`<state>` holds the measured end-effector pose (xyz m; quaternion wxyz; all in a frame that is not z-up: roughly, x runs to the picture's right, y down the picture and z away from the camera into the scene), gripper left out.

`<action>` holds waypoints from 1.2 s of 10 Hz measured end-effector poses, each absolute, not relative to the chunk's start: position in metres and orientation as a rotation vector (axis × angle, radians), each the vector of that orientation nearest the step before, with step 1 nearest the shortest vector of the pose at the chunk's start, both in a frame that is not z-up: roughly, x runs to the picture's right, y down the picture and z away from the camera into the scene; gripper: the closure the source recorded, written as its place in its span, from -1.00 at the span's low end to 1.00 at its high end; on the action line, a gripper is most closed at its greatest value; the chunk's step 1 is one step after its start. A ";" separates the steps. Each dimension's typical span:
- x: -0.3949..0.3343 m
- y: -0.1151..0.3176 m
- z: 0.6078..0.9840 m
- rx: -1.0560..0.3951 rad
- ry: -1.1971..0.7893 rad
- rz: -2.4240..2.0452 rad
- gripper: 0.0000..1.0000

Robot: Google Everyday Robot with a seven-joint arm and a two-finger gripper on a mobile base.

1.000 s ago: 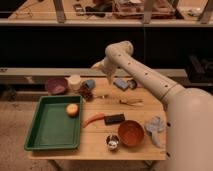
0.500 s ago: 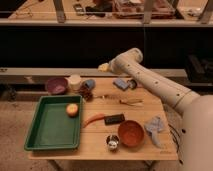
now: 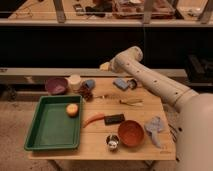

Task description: Place sponge in red bowl

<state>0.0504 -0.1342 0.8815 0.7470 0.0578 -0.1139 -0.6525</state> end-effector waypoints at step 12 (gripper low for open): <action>0.111 -0.160 0.892 0.059 -0.274 -1.678 -0.60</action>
